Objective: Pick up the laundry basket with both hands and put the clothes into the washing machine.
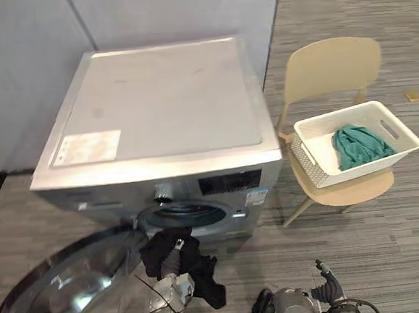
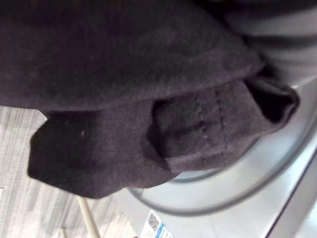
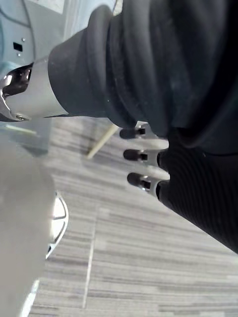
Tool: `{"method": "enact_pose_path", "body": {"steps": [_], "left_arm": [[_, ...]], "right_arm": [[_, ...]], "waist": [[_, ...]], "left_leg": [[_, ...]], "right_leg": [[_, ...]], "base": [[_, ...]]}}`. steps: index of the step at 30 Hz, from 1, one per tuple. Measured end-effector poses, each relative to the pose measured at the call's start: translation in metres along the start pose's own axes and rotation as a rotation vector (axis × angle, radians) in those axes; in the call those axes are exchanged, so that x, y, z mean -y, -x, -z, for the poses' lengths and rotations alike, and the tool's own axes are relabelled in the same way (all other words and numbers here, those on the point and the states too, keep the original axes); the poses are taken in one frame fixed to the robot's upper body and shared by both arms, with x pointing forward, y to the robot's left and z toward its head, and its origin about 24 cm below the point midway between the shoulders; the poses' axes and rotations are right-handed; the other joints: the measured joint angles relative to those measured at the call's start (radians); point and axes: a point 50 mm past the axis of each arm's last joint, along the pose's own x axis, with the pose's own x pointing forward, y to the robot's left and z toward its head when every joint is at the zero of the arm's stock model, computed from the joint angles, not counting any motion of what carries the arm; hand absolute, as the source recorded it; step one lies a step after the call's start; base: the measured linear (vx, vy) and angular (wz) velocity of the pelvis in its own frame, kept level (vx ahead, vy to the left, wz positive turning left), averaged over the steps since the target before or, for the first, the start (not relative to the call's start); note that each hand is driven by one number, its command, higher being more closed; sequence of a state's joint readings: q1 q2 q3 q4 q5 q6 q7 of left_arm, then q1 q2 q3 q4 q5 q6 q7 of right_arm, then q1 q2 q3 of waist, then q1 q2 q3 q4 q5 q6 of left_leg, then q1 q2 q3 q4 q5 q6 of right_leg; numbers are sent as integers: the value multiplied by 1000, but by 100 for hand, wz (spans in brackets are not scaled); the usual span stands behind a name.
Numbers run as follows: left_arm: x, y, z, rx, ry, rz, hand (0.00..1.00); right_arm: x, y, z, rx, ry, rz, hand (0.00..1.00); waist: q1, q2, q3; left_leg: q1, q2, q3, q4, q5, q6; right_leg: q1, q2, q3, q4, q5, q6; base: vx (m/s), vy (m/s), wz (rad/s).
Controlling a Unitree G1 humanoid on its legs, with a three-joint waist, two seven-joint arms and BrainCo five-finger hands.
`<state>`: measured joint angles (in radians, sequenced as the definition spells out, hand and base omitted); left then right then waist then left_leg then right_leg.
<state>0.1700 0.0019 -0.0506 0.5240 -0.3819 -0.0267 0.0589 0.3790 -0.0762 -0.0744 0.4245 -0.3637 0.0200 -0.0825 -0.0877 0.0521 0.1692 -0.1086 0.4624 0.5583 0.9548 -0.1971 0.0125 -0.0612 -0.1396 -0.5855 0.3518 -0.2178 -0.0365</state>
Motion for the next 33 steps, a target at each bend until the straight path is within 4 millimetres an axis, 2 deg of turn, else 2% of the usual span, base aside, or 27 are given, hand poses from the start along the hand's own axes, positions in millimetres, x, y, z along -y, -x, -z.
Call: {"method": "enact_pose_path", "body": {"steps": [1, 3, 4, 5, 6, 7, 8, 9, 11, 12, 13, 15, 16, 17, 18, 20, 21, 23, 25, 27, 29, 30, 32, 33], "left_arm": [[2, 0, 3, -13, -6, 9, 100], [4, 1, 5, -20, -9, 14, 100], [3, 0, 6, -28, -10, 6, 100], [4, -2, 8, -41, -13, 1, 100], [5, -3, 9, -48, -11, 0, 100], [8, -4, 11, -56, -6, -2, 100], [6, -8, 6, -48, -24, -13, 100], [4, -14, -8, -12, -46, -18, 100], [4, -19, -20, 28, -51, -27, 100], [8, -26, -40, 88, -49, -30, 100], [10, -28, -46, 107, -37, -32, 100], [26, -36, -79, 211, 8, -27, 100], [31, -38, -86, 232, 32, -26, 100], [44, -39, -103, 287, 78, -11, 100], [50, -38, -111, 316, 91, 4, 100], [82, -34, -145, 422, 169, 78, 100], [91, -33, -154, 451, 185, 103, 100], [127, -21, -192, 566, 247, 206, 100], [146, -9, -215, 643, 299, 270, 100], [157, 0, -233, 702, 335, 300, 100], [162, 9, -257, 760, 425, 307, 100], [162, 11, -263, 769, 456, 300, 100], [158, 18, -287, 820, 556, 282, 100], [151, 25, -309, 873, 607, 263, 100]], "right_arm": [[-1, -4, 6, -36, 11, -9, 0], [-2, -7, 14, -79, 19, -22, 0], [-3, -12, 16, -102, 5, -21, 0], [-3, -14, 22, -147, -24, -21, 0], [-2, -15, 25, -162, -37, -18, 0], [2, -18, 28, -183, -63, -3, 0], [-3, -20, 27, -203, -95, -9, 0], [-8, -23, 21, -197, -111, -11, 0], [-8, -28, 11, -168, -113, -3, 0], [-6, -40, -14, -96, -103, 3, 0], [-5, -44, -26, -61, -94, 8, 0], [-5, -54, -88, 142, -86, 12, 0], [-9, -53, -103, 195, -86, 0, 0], [-19, -49, -133, 305, -89, -30, 0], [-25, -44, -150, 364, -95, -46, 0], [-46, -20, -204, 571, -163, -100, 0], [-49, -13, -217, 621, -175, -111, 0], [-51, 10, -258, 798, -228, -120, 0], [-50, 23, -277, 888, -265, -110, 0], [-48, 27, -285, 915, -285, -88, 0], [-46, 26, -283, 915, -299, -65, 0], [-45, 26, -282, 912, -307, -56, 0], [-42, 28, -274, 909, -358, -60, 0], [-40, 30, -264, 902, -428, -73, 0]], "waist": [[8, -5, 3], [25, -12, 6], [24, -13, 12], [23, -11, 14], [23, -3, 13], [32, 13, 19], [29, -8, 35], [32, -38, 69], [43, -54, 104], [48, -61, 156], [51, -69, 163], [54, -63, 228], [56, -60, 238], [56, -55, 266], [58, -53, 283], [66, -53, 298], [66, -52, 304], [73, -54, 330], [75, -56, 347], [77, -60, 354], [77, -63, 357], [77, -63, 357], [76, -70, 361], [71, -71, 362]], "left_leg": [[-37, -12, -24, -11, -16, -22], [-82, -32, -45, -132, -21, -20], [-107, -49, -65, -264, -17, -27], [-120, -85, -96, -433, 14, -58], [-119, -103, -113, -531, 75, -65], [-114, -126, -148, -621, 185, -79], [-114, -154, -143, -637, 194, -69], [-135, -181, -145, -643, 192, -67], [-161, -190, -139, -631, 185, -56], [-224, -191, -130, -596, 176, -42], [-260, -188, -124, -587, 173, -38], [-374, -181, -101, -566, 165, -24], [-400, -177, -93, -558, 165, -24], [-441, -165, -87, -533, 160, -18], [-458, -160, -88, -520, 158, -15], [-568, -136, -94, -451, 145, 4], [-596, -133, -98, -430, 141, 9], [-711, -115, -137, -326, 109, 22], [-805, -98, -163, -241, 84, 34], [-892, -89, -186, -163, 58, 41], [-1000, -73, -213, -64, 28, 51], [-1026, -68, -220, -42, 21, 54], [-1106, -48, -242, 38, -1, 59], [-1161, -38, -262, 84, -14, 61]], "right_leg": [[28, -4, 23, -31, 13, 19], [50, -14, 58, -64, 30, 43], [65, -23, 67, -78, 40, 58], [74, -35, 77, -83, 48, 73], [78, -33, 82, -90, 53, 86], [80, -25, 104, -112, 62, 128], [77, -38, 127, -142, 73, 141], [64, -50, 151, -172, 94, 147], [25, -67, 164, -153, 96, 152], [-62, -82, 193, -90, 96, 151], [-113, -87, 207, -64, 96, 151], [-272, -100, 250, 3, 100, 159], [-309, -102, 261, 19, 102, 161], [-360, -104, 271, 46, 102, 162], [-382, -105, 277, 63, 101, 162], [-504, -116, 287, 158, 72, 153], [-533, -123, 287, 189, 62, 151], [-646, -149, 289, 323, 9, 144], [-730, -167, 293, 423, -30, 141], [-814, -183, 306, 515, -65, 140], [-915, -197, 326, 620, -105, 141], [-940, -198, 332, 644, -112, 140], [-1017, -200, 350, 726, -137, 138], [-1065, -200, 356, 773, -153, 133]], "base": [[155, 72, -50], [130, 118, -50], [181, 305, -32], [192, 347, -21], [171, 371, -24], [101, 215, -12], [97, 249, 1], [59, 145, 12], [-12, 174, -6], [-83, 195, -24], [-129, 165, -40], [-166, 124, -42], [-133, 55, -38], [-56, 7, -27], [-89, 5, -25], [-62, 2, -4], [-51, 11, 17], [-72, 11, 23], [-73, 9, 19], [-80, -2, 13], [-83, 10, 4], [-49, 4, -3], [-77, -19, -9], [-78, -21, -7]]}}
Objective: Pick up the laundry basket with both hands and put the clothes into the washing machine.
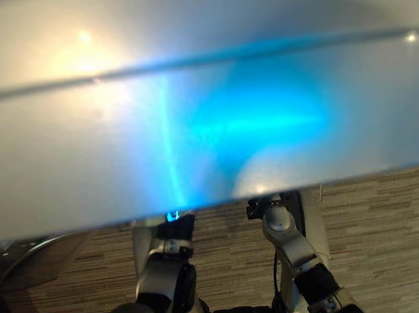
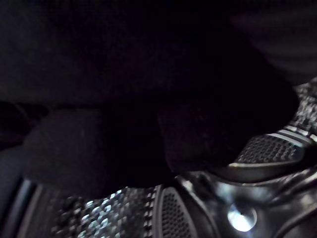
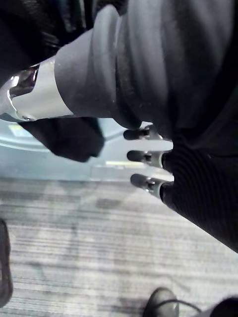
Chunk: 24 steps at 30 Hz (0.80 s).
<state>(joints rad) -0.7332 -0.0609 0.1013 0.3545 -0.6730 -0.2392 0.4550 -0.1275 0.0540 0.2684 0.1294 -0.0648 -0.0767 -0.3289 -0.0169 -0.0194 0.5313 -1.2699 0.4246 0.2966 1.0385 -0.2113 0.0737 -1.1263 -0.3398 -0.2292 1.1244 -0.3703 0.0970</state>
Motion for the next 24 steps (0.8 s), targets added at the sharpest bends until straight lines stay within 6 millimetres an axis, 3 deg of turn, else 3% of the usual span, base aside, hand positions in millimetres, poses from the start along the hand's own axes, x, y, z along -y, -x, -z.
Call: {"method": "enact_pose_path", "body": {"steps": [1, 3, 5, 9, 11, 12, 14, 17, 21, 22, 23, 24], "left_arm": [[1, -2, -3, 10, 7, -4, 100], [11, -20, -34, 99, 51, -4, 100], [17, -30, -50, 131, 91, -9, 100], [45, -47, -81, 193, 201, 21, 100], [67, -56, -109, 230, 261, 72, 100], [75, -57, -118, 244, 283, 95, 100], [113, -53, -155, 318, 355, 217, 100], [159, -37, -193, 397, 423, 404, 100], [157, -32, -202, 452, 466, 426, 100], [157, -32, -202, 459, 457, 424, 0], [158, -33, -201, 492, 349, 410, 0], [158, -40, -194, 549, 96, 383, 0]], "right_arm": [[1, 2, 1, -2, -12, 4, 0], [12, 17, 10, -28, -142, 54, 0], [19, 22, 14, -49, -238, 94, 0], [29, 27, 11, -22, -476, 132, 0], [31, 29, 9, -4, -587, 129, 0], [32, 30, 9, -1, -615, 132, 0], [36, 35, 8, 7, -693, 145, 0], [40, 40, 10, -6, -736, 169, 0], [48, 44, 13, -8, -727, 202, 0], [48, 44, 12, -8, -727, 201, 0], [49, 44, 11, 0, -727, 202, 0], [51, 43, 9, 11, -725, 202, 0]], "waist": [[-1, 0, 0], [-20, -4, 2], [-27, -7, 4], [-38, -8, 3], [-45, -13, 0], [-48, -14, 0], [-58, -31, -14], [-84, -52, -30], [-102, -63, -42], [-103, -63, -43], [-104, -63, -43], [-102, -63, -43]], "left_leg": [[-7, 0, -3, 5, -1, -1], [-62, 14, -9, 36, -7, -1], [-77, 25, -14, 48, -7, -1], [-100, 44, -15, 54, -4, -4], [-103, 57, -16, 49, -3, -7], [-103, 60, -15, 49, -3, -7], [-111, 67, -9, 44, -3, -7], [-124, 84, -3, 37, -3, -7], [-127, 98, 22, 12, -1, -10], [-127, 98, 24, 9, -1, -10], [-122, 101, 36, 1, -1, -11], [-116, 101, 48, -7, 0, -11]], "right_leg": [[-7, -1, 1, 6, -3, 1], [-62, -7, 13, 48, -12, 0], [-77, -1, 15, 56, -12, -1], [-102, 16, 17, 55, -6, -11], [-103, 29, 12, 40, 2, -22], [-103, 32, 12, 37, 5, -22], [-118, 45, 14, 23, 17, -21], [-126, 61, 9, -6, 37, -20], [-135, 79, 11, -58, 66, -16], [-135, 79, 11, -63, 66, -15], [-135, 82, 13, -75, 69, -14], [-135, 83, 17, -91, 89, -13]], "base": [[-87, -33, 0], [-70, -24, 2], [-67, -10, -15], [-56, -18, -15], [-31, -21, -16], [-25, -18, -15], [-38, -22, -19], [-32, -4, -22], [-48, -1, -14], [-62, 2, -15], [-54, 5, -10], [-65, 8, -11]]}}
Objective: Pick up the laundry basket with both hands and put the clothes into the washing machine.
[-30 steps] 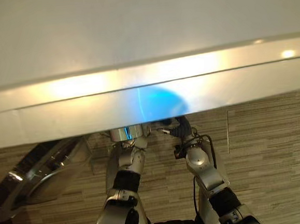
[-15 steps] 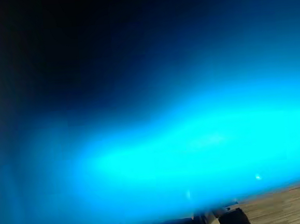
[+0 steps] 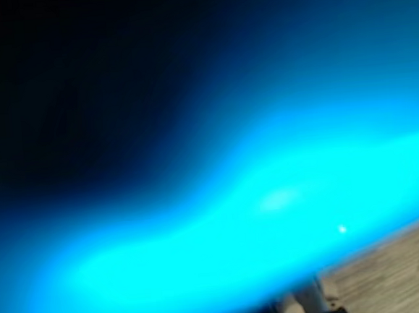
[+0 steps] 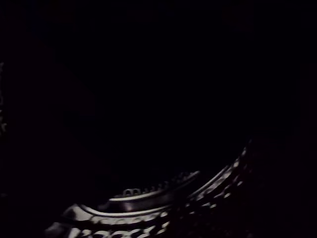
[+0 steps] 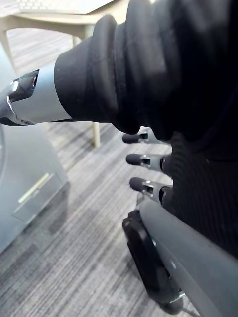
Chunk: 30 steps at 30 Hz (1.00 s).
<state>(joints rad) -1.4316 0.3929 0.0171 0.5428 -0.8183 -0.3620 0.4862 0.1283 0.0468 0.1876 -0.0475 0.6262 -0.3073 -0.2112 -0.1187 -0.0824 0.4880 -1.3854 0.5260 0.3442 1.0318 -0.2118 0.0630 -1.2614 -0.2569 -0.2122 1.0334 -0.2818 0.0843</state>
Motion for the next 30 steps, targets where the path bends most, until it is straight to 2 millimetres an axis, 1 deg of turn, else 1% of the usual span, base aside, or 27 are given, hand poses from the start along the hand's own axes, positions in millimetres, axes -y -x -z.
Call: {"method": "enact_pose_path", "body": {"steps": [1, 2, 3, 4, 5, 6, 8, 9, 10, 11, 12, 13, 15, 18, 20, 21, 22, 23, 24, 25, 27, 28, 29, 30], "left_arm": [[-1, -1, 6, -15, -105, 19, 0], [-5, 0, 19, -53, -336, 60, 0], [-14, 2, 36, -86, -718, 145, 0], [-18, 4, 43, -93, -863, 184, 0], [-23, 9, 53, -104, -1061, 241, 0], [-27, 12, 58, -96, -1206, 286, 0], [-47, 24, 72, -47, -1639, 416, 0], [-48, 25, 72, -45, -1655, 420, 0], [-63, 32, 78, -47, -1832, 470, 0], [-72, 35, 81, -73, -1901, 492, 0], [-75, 37, 82, -89, -1920, 499, 0], [-83, 38, 82, -124, -1929, 494, 0], [-91, 38, 79, -160, -1922, 454, 0], [-117, 35, 68, -248, -1847, 309, 0], [-145, 40, 64, -395, -1723, 182, 0], [-166, 47, 63, -511, -1584, 93, 0], [-170, 49, 63, -532, -1551, 77, 0], [-180, 54, 63, -575, -1464, 33, 0], [-179, 54, 63, -583, -1364, 17, 0], [-180, 54, 62, -588, -1341, 11, 0], [-181, 56, 63, -595, -1188, -26, 0], [-181, 58, 63, -594, -1151, -32, 0], [-184, 63, 63, -589, -1097, -38, 0], [-189, 72, 62, -578, -1048, -41, 0]], "right_arm": [[0, 0, -1, 5, -1, 0, 0], [0, -1, -3, 14, -4, 0, 0], [0, -1, -5, 22, -2, 2, 0], [1, -1, -5, 24, 1, 1, 0], [1, -2, -6, 28, 5, -3, 0], [1, -2, -6, 28, 6, -10, 0], [0, -2, -6, 29, 9, -38, 0], [0, -2, -7, 29, 10, -39, 0], [-1, -2, -7, 29, 10, -53, 0], [-1, -1, -7, 28, 10, -60, 0], [-1, -1, -6, 28, 10, -61, 0], [-2, -1, -6, 24, 11, -64, 0], [-1, 2, -4, 14, 15, -66, 0], [3, 6, -2, -4, 30, -63, 0], [3, 6, -3, -3, 61, -68, 0], [2, 7, -6, -5, 80, -79, 0], [2, 8, -7, -4, 86, -81, 0], [3, 10, -9, -3, 102, -80, 0], [5, 11, -9, -12, 110, -72, 0], [5, 11, -9, -14, 112, -71, 0], [6, 12, -8, -25, 143, -71, 0], [6, 12, -8, -25, 146, -70, 0], [6, 12, -8, -25, 147, -70, 0], [6, 12, -8, -25, 147, -70, 0]], "waist": [[1, 0, 0], [1, 0, 0], [4, -1, 3], [7, -2, 5], [13, -1, 8], [17, -1, 10], [23, -1, 12], [24, -1, 12], [25, 0, 14], [26, 0, 14], [27, 0, 14], [27, 0, 14], [27, 0, 14], [28, 0, 15], [31, 1, 22], [35, 2, 28], [37, 2, 28], [42, 2, 28], [46, 3, 28], [46, 3, 28], [48, 5, 30], [48, 5, 30], [47, 5, 30], [50, 6, 30]], "left_leg": [[3, 1, 6, -5, 0, 0], [9, 4, 16, -10, 0, 0], [16, 10, 26, -9, 0, 0], [21, 12, 32, -8, 0, 1], [28, 14, 40, -8, 0, 1], [32, 14, 43, -8, 0, 1], [37, 16, 44, -7, 0, 1], [37, 17, 44, -7, 0, 1], [39, 19, 44, -5, 0, 1], [39, 21, 45, -5, 0, 1], [40, 22, 46, -5, 0, 1], [40, 22, 47, -5, 0, 1], [43, 22, 50, -7, 0, 1], [51, 22, 59, -13, 0, 1], [60, 26, 59, -13, 0, 1], [67, 29, 59, -13, 0, 1], [67, 29, 59, -13, 0, 1], [68, 31, 58, -13, 0, 2], [71, 30, 53, -11, 3, 7], [72, 30, 51, -11, 3, 7], [77, 22, 39, -9, 4, 7], [80, 19, 38, -10, 4, 7], [87, 13, 38, -11, 4, 8], [98, 11, 38, -11, 4, 8]], "right_leg": [[0, 0, 1, -8, 7, 4], [2, 2, 4, -20, 18, 10], [3, 6, 11, -27, 34, 4], [3, 7, 16, -27, 35, 5], [3, 7, 23, -27, 38, 10], [3, 7, 26, -26, 41, 13], [3, 8, 27, -20, 41, 14], [3, 8, 27, -20, 41, 14], [3, 9, 28, -15, 39, 13], [3, 10, 28, -15, 38, 12], [3, 11, 28, -15, 38, 12], [3, 11, 29, -16, 36, 9], [3, 11, 30, -18, 34, 5], [4, 13, 35, -23, 34, 5], [13, 16, 34, -25, 34, 6], [20, 18, 33, -25, 34, 6], [20, 19, 33, -25, 34, 6], [21, 20, 33, -24, 34, 6], [27, 21, 29, -21, 33, 4], [29, 21, 28, -21, 33, 4], [44, 19, 22, -17, 29, -1], [47, 16, 21, -16, 28, -1], [52, 12, 21, -12, 25, -3], [61, 10, 23, -10, 23, -4]], "base": [[-54, 9, -13], [-48, 13, -16], [-44, 14, -16], [-40, 8, -12], [-29, -2, -6], [-35, -11, -7], [-32, -23, -2], [-25, -34, 2], [-24, -35, -1], [-32, -37, -1], [-38, -31, -2], [-35, -22, -1], [0, 0, 0], [-43, -23, -3], [-28, -19, -4], [-23, -24, -3], [-25, -31, -3], [0, 0, 0], [0, 0, 0], [0, 0, 0], [-16, -13, 7], [-25, -21, 11], [-28, -30, 9], [-27, -36, 7]]}}
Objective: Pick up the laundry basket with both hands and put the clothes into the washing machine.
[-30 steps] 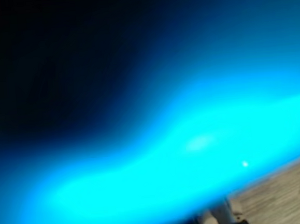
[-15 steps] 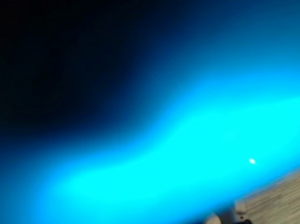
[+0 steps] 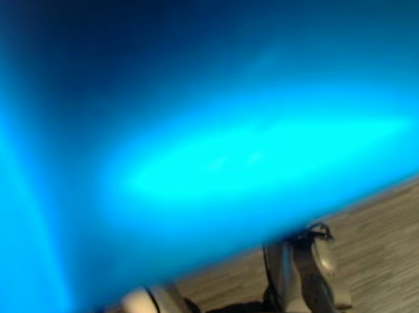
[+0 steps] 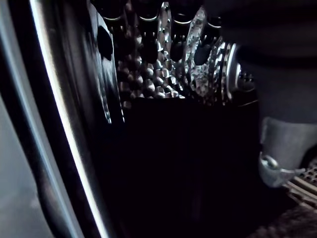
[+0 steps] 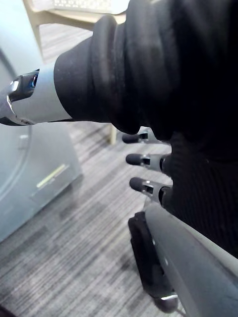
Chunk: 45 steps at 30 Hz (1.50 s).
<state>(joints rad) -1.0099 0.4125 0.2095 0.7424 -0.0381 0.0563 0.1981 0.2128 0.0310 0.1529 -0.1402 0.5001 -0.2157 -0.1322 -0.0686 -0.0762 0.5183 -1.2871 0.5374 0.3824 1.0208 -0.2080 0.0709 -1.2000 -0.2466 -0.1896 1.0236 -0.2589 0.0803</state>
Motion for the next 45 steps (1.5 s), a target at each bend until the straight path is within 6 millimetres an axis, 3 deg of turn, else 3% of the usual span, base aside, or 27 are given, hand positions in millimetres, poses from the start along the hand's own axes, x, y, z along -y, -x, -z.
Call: {"method": "enact_pose_path", "body": {"steps": [3, 6, 8, 9, 11, 12, 14, 18, 20, 24, 26, 27, 29, 31, 32, 34, 38, 40, 42, 44, 45], "left_arm": [[3, 17, 15, 35, 61, 1, 0], [21, 51, 48, -2, 105, -18, 0], [35, 91, 88, -98, 67, -10, 0], [38, 102, 97, -124, 51, 0, 0], [54, 153, 134, -235, -35, 96, 0], [58, 166, 142, -261, -53, 126, 0], [67, 214, 167, -370, -93, 216, 0], [65, 268, 193, -515, -95, 339, 0], [60, 278, 198, -549, -100, 349, 0], [46, 300, 212, -627, -133, 363, 0], [45, 303, 214, -639, -134, 376, 0], [45, 304, 214, -641, -132, 385, 0], [45, 310, 216, -656, -122, 401, 0], [42, 315, 218, -683, -88, 387, 0], [41, 320, 219, -705, -61, 376, 0], [37, 320, 221, -725, -20, 355, 0], [26, 325, 229, -803, 61, 305, 0], [26, 329, 229, -823, 92, 304, 0], [29, 332, 229, -841, 134, 288, 0], [29, 330, 229, -839, 144, 288, 0], [27, 330, 230, -845, 143, 276, 0]], "right_arm": [[1, 0, 1, -5, 4, 4, 0], [6, 0, 0, 4, 45, 30, 0], [15, -2, 0, 6, 82, 78, 0], [17, -4, 1, 6, 93, 91, 0], [28, -6, 6, -13, 142, 150, 0], [33, -5, 7, -21, 159, 170, 0], [46, -2, 19, -87, 220, 211, 0], [69, 16, 42, -247, 349, 246, 0], [74, 24, 47, -288, 382, 245, 0], [94, 43, 64, -414, 458, 269, 0], [102, 47, 69, -460, 495, 270, 0], [105, 48, 69, -469, 508, 274, 0], [115, 44, 68, -476, 523, 308, 0], [119, 43, 68, -479, 527, 320, 0], [118, 42, 68, -474, 517, 328, 0], [109, 35, 70, -452, 487, 320, 0], [108, 34, 68, -410, 434, 407, 0], [110, 33, 59, -362, 423, 456, 0], [112, 28, 47, -302, 421, 491, 0], [112, 22, 34, -236, 418, 521, 0], [108, 15, 22, -169, 404, 535, 0]], "waist": [[7, 3, 1], [23, 10, 0], [33, 20, -5], [35, 22, -5], [44, 42, -17], [50, 53, -27], [61, 93, -67], [59, 124, -151], [60, 124, -182], [60, 104, -275], [59, 107, -297], [58, 107, -298], [55, 113, -302], [52, 123, -339], [53, 133, -373], [53, 130, -376], [37, 119, -372], [28, 115, -371], [27, 113, -370], [26, 115, -370], [29, 127, -361]], "left_leg": [[28, -3, -1, -6, 0, -1], [78, -23, 0, -30, 1, -13], [124, -34, 0, -48, 5, -21], [141, -36, 1, -54, 6, -23], [229, -58, 6, -84, 11, -30], [250, -60, 6, -92, 11, -31], [359, -74, 19, -135, 14, -39], [617, -131, 53, -293, 38, -81], [680, -145, 63, -353, 58, -90], [891, -236, 77, -627, 194, -117], [934, -254, 55, -671, 210, -131], [940, -263, 34, -654, 202, -129], [950, -305, -93, -531, 124, -169], [978, -334, -138, -579, 114, -180], [994, -342, -132, -650, 118, -175], [1033, -358, -113, -730, 133, -153], [1099, -341, -65, -734, 132, -152], [1120, -327, -43, -734, 124, -155], [1150, -320, -28, -736, 72, -155], [1164, -292, 24, -720, 34, -143], [1181, -261, 82, -721, 28, -132]], "right_leg": [[28, -2, -2, 0, -9, -1], [72, -16, -5, 1, -25, -2], [120, -20, -13, -7, -38, -8], [136, -21, -15, -10, -41, -9], [222, -35, -23, -23, -56, -1], [245, -36, -27, -30, -59, -2], [357, -38, -38, -74, -70, 3], [606, -51, -70, -205, -68, 12], [671, -49, -91, -253, -62, 17], [872, -46, -162, -436, -17, 24], [928, -36, -185, -498, -4, 27], [947, -36, -188, -513, 0, 29], [1023, -33, -183, -575, 28, 45], [1060, -14, -165, -665, 81, 54], [1076, 7, -161, -767, 149, 50], [1089, 19, -135, -846, 210, 25], [1070, 31, -24, -790, 236, 20], [1040, 35, -30, -732, 243, 13], [1017, 39, -33, -710, 244, 11], [1018, 66, -26, -787, 285, -50], [1035, 66, -43, -804, 257, -133]], "base": [[-23, -51, 9], [-24, -107, 19], [8, -117, 16], [28, -115, 19], [38, -122, 25], [54, -119, 21], [80, -100, 13], [102, -96, 17], [117, -100, 21], [145, -97, 25], [109, -49, 17], [134, 0, 1], [144, 70, -13], [185, 141, -25], [223, 186, -30], [134, 170, -36], [12, 60, -46], [-56, -11, -68], [-69, 16, -88], [-136, 28, -116], [-190, -8, -108]]}}
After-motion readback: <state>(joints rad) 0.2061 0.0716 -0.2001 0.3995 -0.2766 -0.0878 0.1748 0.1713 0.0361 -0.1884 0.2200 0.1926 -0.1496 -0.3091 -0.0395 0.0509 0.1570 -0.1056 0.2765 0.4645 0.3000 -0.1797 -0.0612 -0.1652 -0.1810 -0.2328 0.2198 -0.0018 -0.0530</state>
